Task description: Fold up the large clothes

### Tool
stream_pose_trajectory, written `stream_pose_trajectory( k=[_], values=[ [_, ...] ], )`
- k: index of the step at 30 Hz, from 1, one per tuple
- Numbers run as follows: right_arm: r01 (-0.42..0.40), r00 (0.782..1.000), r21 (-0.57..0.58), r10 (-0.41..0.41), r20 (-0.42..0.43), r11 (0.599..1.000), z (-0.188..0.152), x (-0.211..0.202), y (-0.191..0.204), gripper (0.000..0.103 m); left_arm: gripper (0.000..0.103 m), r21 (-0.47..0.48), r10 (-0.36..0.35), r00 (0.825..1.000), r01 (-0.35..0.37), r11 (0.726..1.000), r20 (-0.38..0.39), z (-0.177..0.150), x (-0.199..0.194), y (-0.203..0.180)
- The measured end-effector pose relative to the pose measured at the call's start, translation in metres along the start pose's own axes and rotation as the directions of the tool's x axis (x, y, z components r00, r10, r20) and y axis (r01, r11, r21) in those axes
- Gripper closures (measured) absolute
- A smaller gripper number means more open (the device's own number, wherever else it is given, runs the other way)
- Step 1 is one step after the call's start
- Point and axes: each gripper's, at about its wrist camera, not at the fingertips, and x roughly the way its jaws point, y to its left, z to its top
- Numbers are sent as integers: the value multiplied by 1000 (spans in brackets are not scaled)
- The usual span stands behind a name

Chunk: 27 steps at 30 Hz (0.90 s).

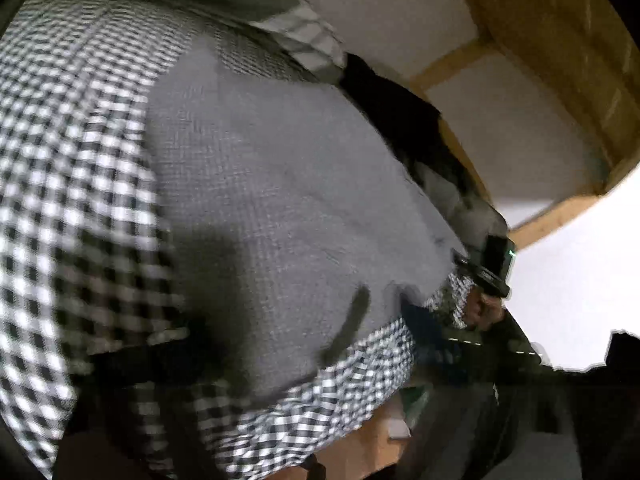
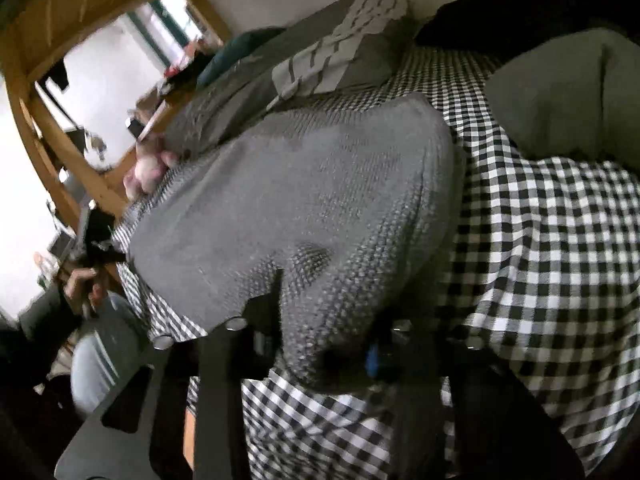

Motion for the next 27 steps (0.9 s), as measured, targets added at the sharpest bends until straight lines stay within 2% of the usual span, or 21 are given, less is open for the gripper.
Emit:
stream_pose_trajectory(
  k=[2, 4, 6, 8, 9, 10, 11, 12, 13, 14, 15, 16, 18, 19, 21, 22, 23, 24, 25, 26, 27],
  values=[
    [-48, 997, 43, 45, 56, 998, -1, -16, -5, 80, 76, -99, -68, 998, 69, 993, 18, -4, -13, 18],
    [-45, 995, 94, 37, 90, 995, 0, -23, -15, 82, 77, -100, -29, 1000, 29, 995, 6, -7, -17, 17],
    [-12, 998, 148, 4, 55, 989, -6, -21, -32, 82, 78, -119, 26, 1000, -27, 992, -12, -10, -20, 18],
    [-3, 1000, 176, 8, -27, 984, -11, -11, -36, 80, 78, -186, 27, 999, -33, 982, -33, -19, -26, 28],
    [47, 998, 128, -42, -45, 991, -10, -12, -27, 72, 70, -191, 37, 999, -41, 981, -25, -21, -29, 27],
    [100, 995, 96, -96, -37, 990, -9, -17, -18, 63, 48, -177, 62, 998, -62, 982, -5, -21, -34, 21],
    [180, 984, 67, -181, 1, 981, -4, -29, -7, 43, 38, -165, 106, 994, -100, 981, 28, -21, -43, 14],
    [254, 963, 48, -258, 76, 966, 4, -46, 5, 23, 23, -143, 156, 982, -140, 980, 105, -21, -63, 1],
    [309, 940, 43, -312, 135, 950, 9, -60, 15, 9, 15, -124, 190, 969, -171, 977, 159, -19, -77, -9],
    [385, 901, 35, -384, 200, 922, 19, -73, 31, 3, 5, -110, 240, 948, -222, 969, 207, -16, -88, -19],
    [416, 891, 6, -409, 198, 909, 29, -74, 46, 3, 5, -79, 318, 906, -309, 948, 280, -11, -101, -39],
    [430, 890, -19, -421, 175, 903, 36, -68, 57, 3, 5, -56, 366, 874, -368, 928, 319, -5, -103, -55],
    [492, 870, -55, -488, 69, 869, 48, -27, 85, 3, 5, -84, 463, 825, -462, 883, 325, 5, -77, -81],
    [511, 859, -63, -512, -2, 857, 50, -5, 92, 3, 5, -97, 487, 823, -481, 871, 293, 8, -59, -87],
    [521, 835, -133, -535, -125, 843, 46, 48, 108, 3, 5, -45, 481, 858, -481, 876, 181, 11, 0, -98],
    [534, 810, -172, -559, -175, 828, 39, 79, 112, 3, 5, 8, 528, 840, -533, 846, 128, 10, 32, -102],
    [573, 764, -203, -608, -218, 794, 32, 102, 108, 3, 5, 39, 591, 796, -600, 799, 128, 8, 48, -105],
    [594, 734, -226, -635, -240, 772, 26, 114, 101, 3, 5, 88, 692, 706, -706, 702, 151, 4, 71, -104],
    [599, 725, -240, -645, -241, 764, 20, 125, 91, 3, 4, 114, 718, 678, -735, 669, 158, 3, 82, -101],
    [592, 739, -239, -637, -221, 770, 17, 125, 86, 2, 4, 122, 724, 671, -741, 660, 161, 1, 85, -96],
    [574, 762, -220, -613, -211, 789, 16, 120, 80, 2, 4, 129, 718, 674, -739, 662, 176, -1, 84, -90]
  ],
)
